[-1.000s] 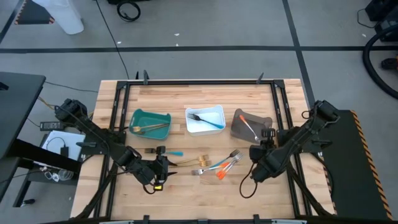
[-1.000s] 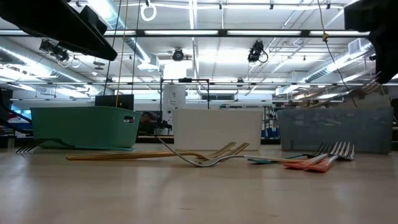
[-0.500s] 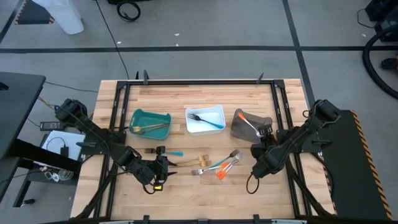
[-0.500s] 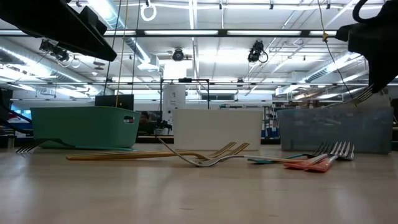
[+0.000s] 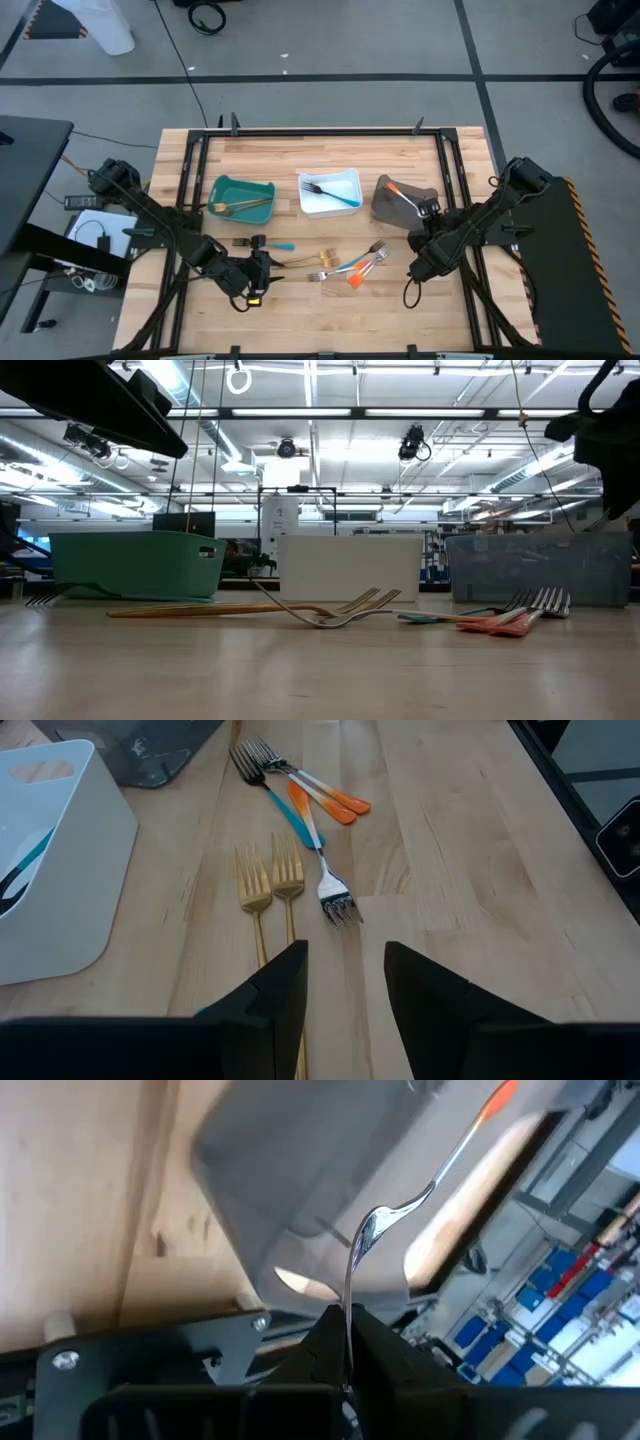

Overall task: Sort silverware by color (type)
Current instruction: Put the orange fork into the black bin

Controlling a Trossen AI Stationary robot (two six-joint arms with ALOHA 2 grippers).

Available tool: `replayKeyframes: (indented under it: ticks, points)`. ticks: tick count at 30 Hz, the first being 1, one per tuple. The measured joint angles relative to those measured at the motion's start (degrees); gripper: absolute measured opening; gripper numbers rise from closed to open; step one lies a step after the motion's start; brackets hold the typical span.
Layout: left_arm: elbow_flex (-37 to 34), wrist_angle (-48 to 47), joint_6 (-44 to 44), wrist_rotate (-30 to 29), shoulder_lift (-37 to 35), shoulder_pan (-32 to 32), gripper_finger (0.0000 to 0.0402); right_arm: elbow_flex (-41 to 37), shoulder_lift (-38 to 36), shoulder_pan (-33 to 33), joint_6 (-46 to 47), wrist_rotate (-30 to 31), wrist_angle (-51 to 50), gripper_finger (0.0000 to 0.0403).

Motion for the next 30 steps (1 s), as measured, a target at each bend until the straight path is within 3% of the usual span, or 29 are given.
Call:
replayKeyframes:
  ticks: [15,30]
  points:
    - [0.00,-0.04,0.12,0.00,0.00,0.00,0.0144,-1.80,0.03,-1.03,-1.43,-0.78,4.15,0.0040]
    - [0.00,-0.06,0.37,0.00,0.00,0.00,0.0144,0.95,0.07,-2.47,-1.11,0.83,-1.37,0.0198]
